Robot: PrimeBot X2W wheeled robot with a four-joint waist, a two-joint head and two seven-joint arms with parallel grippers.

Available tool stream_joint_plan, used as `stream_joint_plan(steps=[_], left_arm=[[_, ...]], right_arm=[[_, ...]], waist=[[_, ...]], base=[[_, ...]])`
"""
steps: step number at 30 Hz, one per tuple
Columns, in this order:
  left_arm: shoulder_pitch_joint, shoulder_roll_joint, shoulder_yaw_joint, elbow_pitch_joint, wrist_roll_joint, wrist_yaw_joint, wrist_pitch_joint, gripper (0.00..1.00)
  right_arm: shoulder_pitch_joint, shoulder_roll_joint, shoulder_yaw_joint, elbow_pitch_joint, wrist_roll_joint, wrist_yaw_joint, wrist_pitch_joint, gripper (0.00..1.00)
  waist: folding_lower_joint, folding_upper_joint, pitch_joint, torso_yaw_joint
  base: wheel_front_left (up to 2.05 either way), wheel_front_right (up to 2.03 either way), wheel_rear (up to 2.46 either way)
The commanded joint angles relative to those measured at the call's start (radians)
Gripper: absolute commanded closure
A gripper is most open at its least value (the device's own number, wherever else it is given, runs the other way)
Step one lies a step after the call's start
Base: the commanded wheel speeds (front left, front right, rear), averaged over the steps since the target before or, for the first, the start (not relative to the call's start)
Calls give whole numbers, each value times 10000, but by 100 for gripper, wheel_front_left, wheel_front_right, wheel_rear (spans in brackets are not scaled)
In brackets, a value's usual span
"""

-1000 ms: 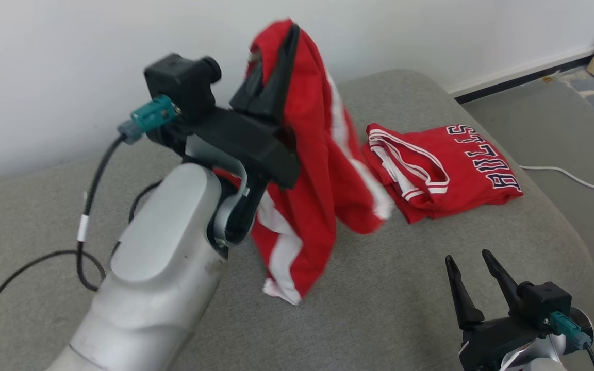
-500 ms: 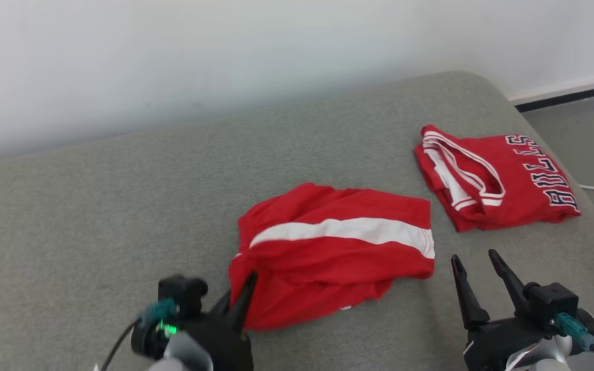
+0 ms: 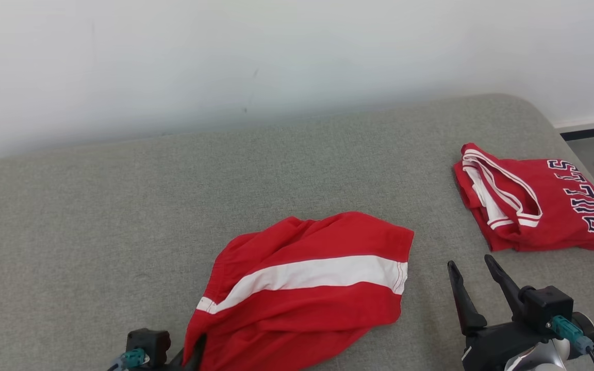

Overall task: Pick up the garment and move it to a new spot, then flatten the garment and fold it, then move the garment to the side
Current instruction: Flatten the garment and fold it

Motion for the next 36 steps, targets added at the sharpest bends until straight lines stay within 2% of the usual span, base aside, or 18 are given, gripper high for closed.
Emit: stream_joint_plan(steps=[1,7,13,18,24,27,30,33,36], left_arm=[[172,47,85,77,-76,103,41,0],[508,203,469,-154,-543,421,242,0],[745,441,1110,-1189,-1128,747,274,0],[-8,579,1351,-1912,-1059,954,542,0],[-1406,44,793,-687,-968,588,1475,0],[-1982,-176,542,237,-819,606,1818,0],[-2464,-445,429,1001,-918,415,1966,0],[-2815,-519,315,1832,-758,516,2193,0],[-3127,-697,340,2325,-887,308,2172,0]], right_arm=[[167,-8,2,-34,-9,-27,23,0],[279,-84,-24,-74,74,-27,38,0],[357,-151,-138,-144,74,-26,45,0],[266,-107,-176,-243,31,-27,75,0],[33,-46,44,-250,57,-27,77,0],[-82,-31,79,-267,40,-27,52,0],[-171,-63,88,-214,78,-27,12,0],[-250,-60,77,-181,88,-26,-43,0],[-280,-61,51,-144,84,-27,-82,0]], waist=[[1,0,-135,78],[1,0,-274,128],[1,0,-303,172],[1,0,-188,133],[1,0,82,-192],[1,0,221,-395],[1,0,367,-601],[1,0,497,-749],[1,0,618,-847]], base=[[0,0,0],[0,0,0],[0,0,0],[0,0,0],[0,0,0],[0,0,0],[0,0,0],[0,0,0],[0,0,0]])
